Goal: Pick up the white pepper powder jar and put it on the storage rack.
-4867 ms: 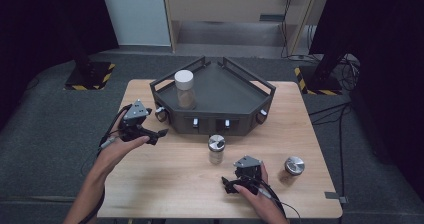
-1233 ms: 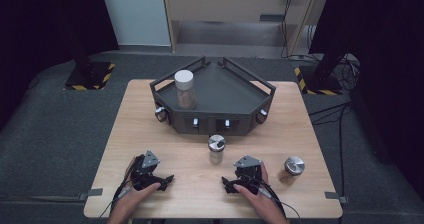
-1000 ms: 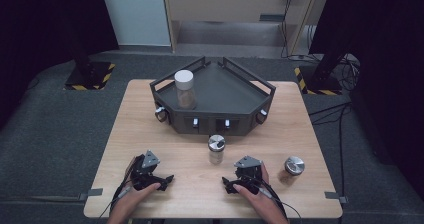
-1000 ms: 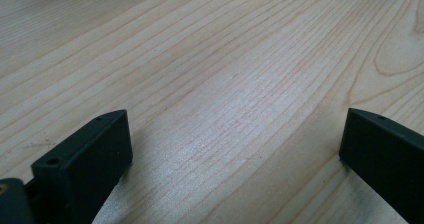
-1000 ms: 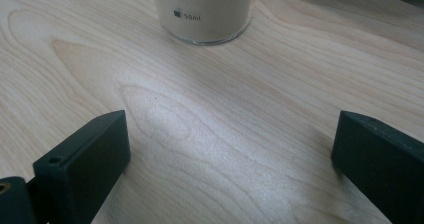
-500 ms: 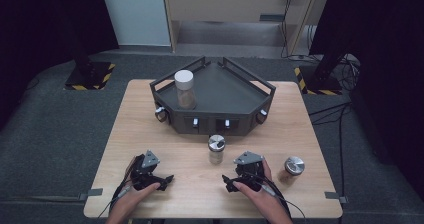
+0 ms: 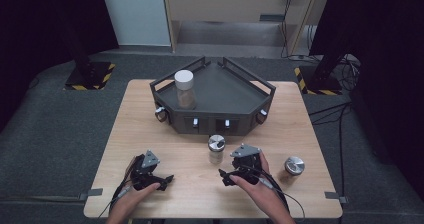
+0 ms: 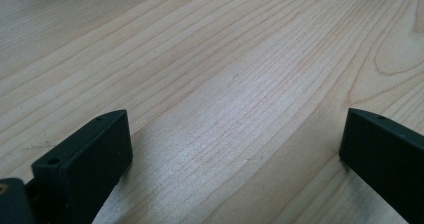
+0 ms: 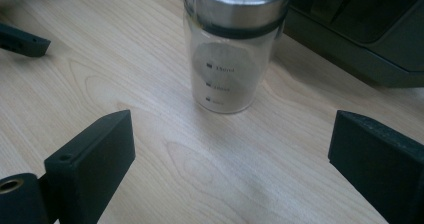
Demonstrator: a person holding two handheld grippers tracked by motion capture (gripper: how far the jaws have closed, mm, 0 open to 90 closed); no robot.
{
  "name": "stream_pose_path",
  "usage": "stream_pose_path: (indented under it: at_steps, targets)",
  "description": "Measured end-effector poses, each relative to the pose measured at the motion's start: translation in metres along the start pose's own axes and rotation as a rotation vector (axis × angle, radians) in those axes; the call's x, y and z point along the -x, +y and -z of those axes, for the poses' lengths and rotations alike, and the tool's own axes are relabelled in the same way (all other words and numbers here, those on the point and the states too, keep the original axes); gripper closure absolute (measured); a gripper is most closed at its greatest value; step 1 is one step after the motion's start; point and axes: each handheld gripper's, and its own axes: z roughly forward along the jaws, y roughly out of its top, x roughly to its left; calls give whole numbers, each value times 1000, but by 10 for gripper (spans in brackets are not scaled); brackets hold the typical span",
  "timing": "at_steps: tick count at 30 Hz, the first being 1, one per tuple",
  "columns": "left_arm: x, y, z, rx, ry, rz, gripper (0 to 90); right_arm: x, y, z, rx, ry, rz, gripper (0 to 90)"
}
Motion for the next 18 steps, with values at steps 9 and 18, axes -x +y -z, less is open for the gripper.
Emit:
stream_pose_path:
  at_steps: [9,18]
  targets:
    - [0,0,0,0,0,0,0,0,9,-8,-13,-5,10,48]
    - [0,0,0,0,0,0,0,0,15,-15,-15,-10,5,48]
